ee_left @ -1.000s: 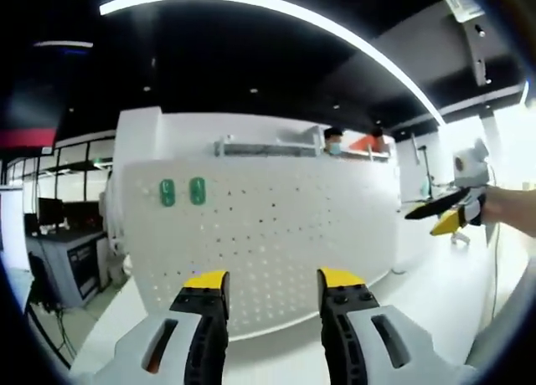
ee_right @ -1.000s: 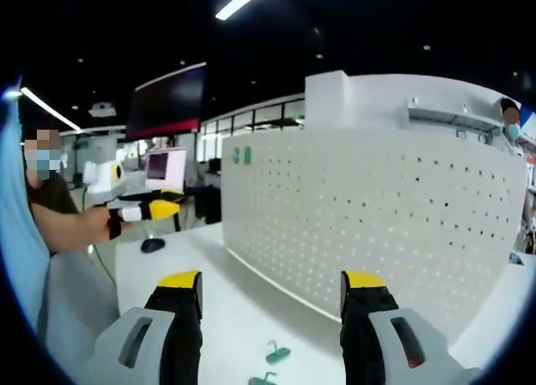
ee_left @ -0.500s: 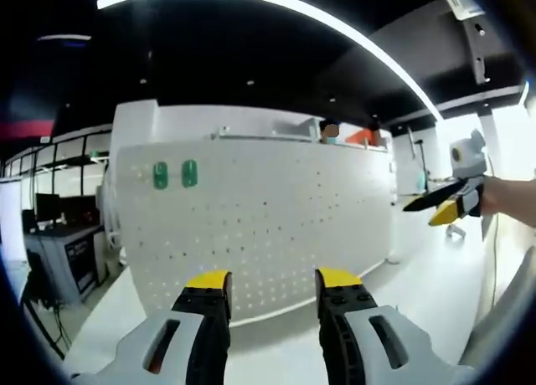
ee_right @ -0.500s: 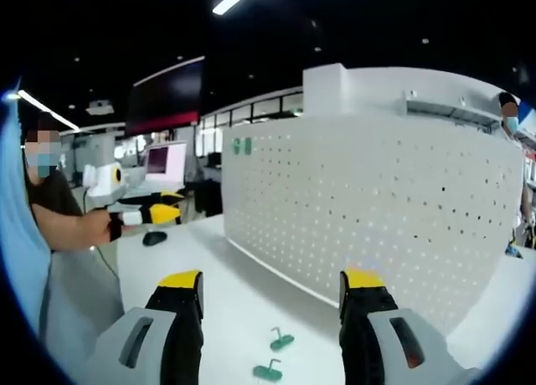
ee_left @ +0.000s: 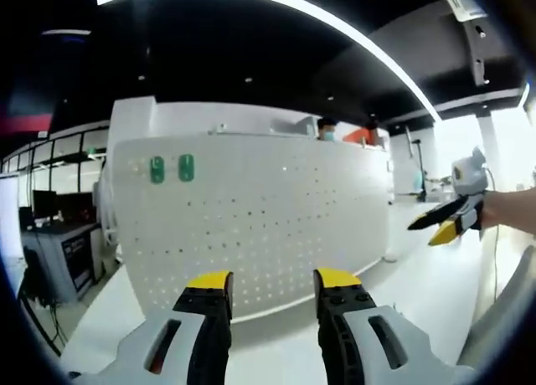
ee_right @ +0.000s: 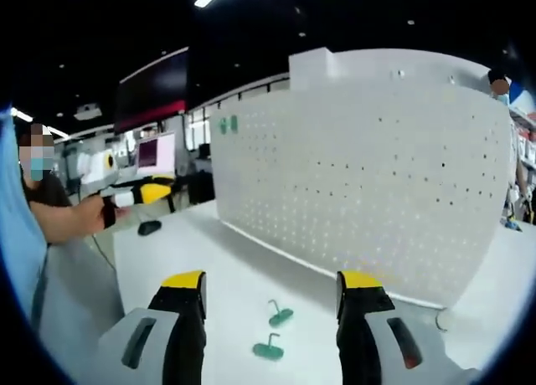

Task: Insert the hook assembly into the mounting plate slot until the hook locks in place.

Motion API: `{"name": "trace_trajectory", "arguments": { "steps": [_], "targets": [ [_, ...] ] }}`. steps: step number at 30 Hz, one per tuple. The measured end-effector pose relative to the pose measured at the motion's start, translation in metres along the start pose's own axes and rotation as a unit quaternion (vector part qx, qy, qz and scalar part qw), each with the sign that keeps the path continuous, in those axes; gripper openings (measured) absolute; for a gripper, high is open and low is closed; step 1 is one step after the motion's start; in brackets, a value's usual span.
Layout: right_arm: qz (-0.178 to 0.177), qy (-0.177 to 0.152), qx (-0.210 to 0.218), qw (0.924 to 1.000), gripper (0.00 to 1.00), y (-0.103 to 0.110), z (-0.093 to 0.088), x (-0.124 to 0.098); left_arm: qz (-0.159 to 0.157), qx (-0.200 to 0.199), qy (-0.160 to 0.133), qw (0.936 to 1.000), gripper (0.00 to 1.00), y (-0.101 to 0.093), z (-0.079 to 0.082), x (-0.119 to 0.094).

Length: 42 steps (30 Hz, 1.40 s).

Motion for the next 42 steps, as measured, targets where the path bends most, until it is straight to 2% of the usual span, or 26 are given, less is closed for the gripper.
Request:
{"name": "trace_trajectory", "arguments": {
  "steps": [8,12,20,30,36,42],
  "targets": [
    [-0.004,0.043,0.023,0.9988,0.58,-0.004,-0.033,0.006,-0.009,0.001,-0.001,1.0,0.39,-0.003,0.001,0.001],
    [-0.012,0.065,0.058,0.9961,0.53,-0.006,-0.053,0.007,-0.017,0.003,0.002,0.9999,0.39,-0.006,-0.001,0.001],
    [-0.015,0.09,0.094,0.9914,0.45,-0.007,-0.079,0.011,-0.026,0.004,0.004,0.9996,0.39,-0.008,-0.002,0.003],
    [-0.022,0.117,0.148,0.9819,0.29,-0.008,-0.098,0.02,-0.036,0.001,0.006,0.9993,0.36,-0.01,-0.002,0.002],
    [-0.022,0.138,0.162,0.9768,0.25,-0.003,-0.111,0.027,-0.04,0.0,0.004,0.9992,0.35,-0.011,-0.001,0.001],
    [-0.043,0.153,0.185,0.9697,0.2,-0.009,-0.118,0.03,-0.048,0.001,0.006,0.9988,0.34,-0.015,-0.001,0.002]
  ]
}}
Point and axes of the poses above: the point that each gripper's makers call its tool centre point, and the gripper's own axes: x roughly forward along the fingers, y roughly to its left, z roughly out of its top, the point moved 5 cm from there along -x, roughly backward along the fingers, and after that the axes turned 7 degrees about z, right-handed, at the moved point
